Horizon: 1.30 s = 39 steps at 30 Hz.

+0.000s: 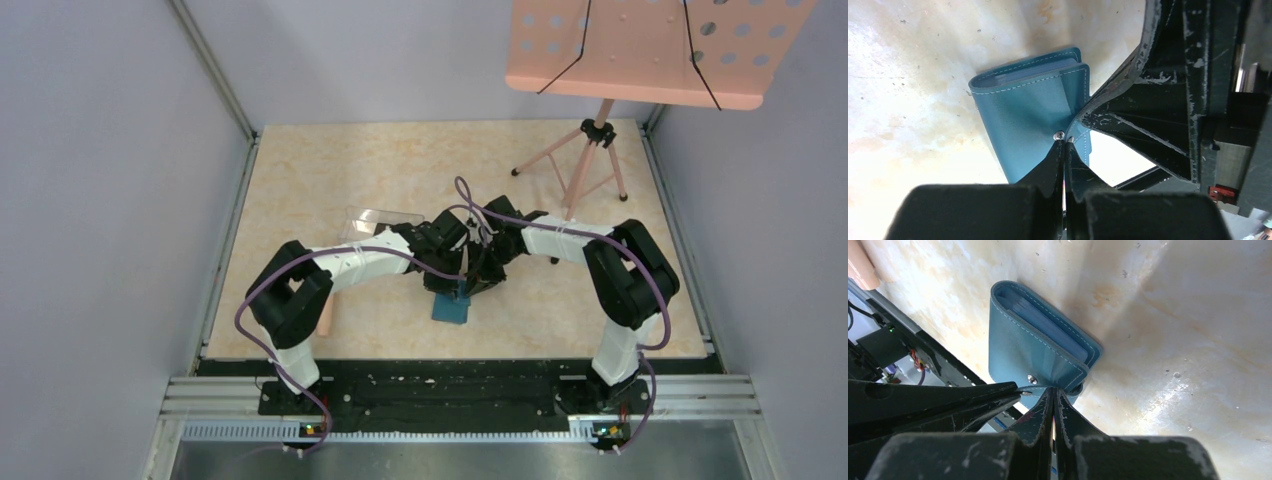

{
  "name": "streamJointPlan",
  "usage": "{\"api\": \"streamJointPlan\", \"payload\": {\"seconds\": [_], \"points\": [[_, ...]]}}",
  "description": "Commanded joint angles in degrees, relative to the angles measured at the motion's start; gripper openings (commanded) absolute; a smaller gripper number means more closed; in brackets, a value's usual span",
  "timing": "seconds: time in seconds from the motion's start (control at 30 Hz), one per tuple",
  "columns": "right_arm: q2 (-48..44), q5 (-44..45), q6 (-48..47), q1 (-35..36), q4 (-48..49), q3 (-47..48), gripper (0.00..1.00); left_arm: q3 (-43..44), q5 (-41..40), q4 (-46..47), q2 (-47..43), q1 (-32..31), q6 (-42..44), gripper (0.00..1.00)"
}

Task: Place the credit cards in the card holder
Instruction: Close the card holder at the center of the board.

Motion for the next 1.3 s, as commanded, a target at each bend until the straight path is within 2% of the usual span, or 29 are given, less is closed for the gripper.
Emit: {"api": "streamJointPlan", "payload": {"seconds": [0.0, 0.53, 1.0, 1.27], "points": [[-1.26, -0.66, -1.14, -0.30, 2.04, 0.20, 0.00, 1.26, -1.87, -0.77, -0.65, 0.43, 0.12, 0.00], [2.07, -2.39, 0.39, 1.29, 5.25, -1.97, 0.00, 1.29, -1.78, -0.67, 4.77, 0.52, 0.84, 0.00], [-3.92, -0.86, -0.46, 1.41, 5.41, -2.59, 0.00, 1.52, -4.51, -2.36, 5.85, 0.74, 0.21, 0.00], [-5.29, -3.54, 0.21, 1.41, 5.19, -2.54, 0.00, 1.57, -4.57, -2.55, 6.07, 0.82, 0.16, 0.00]]}}
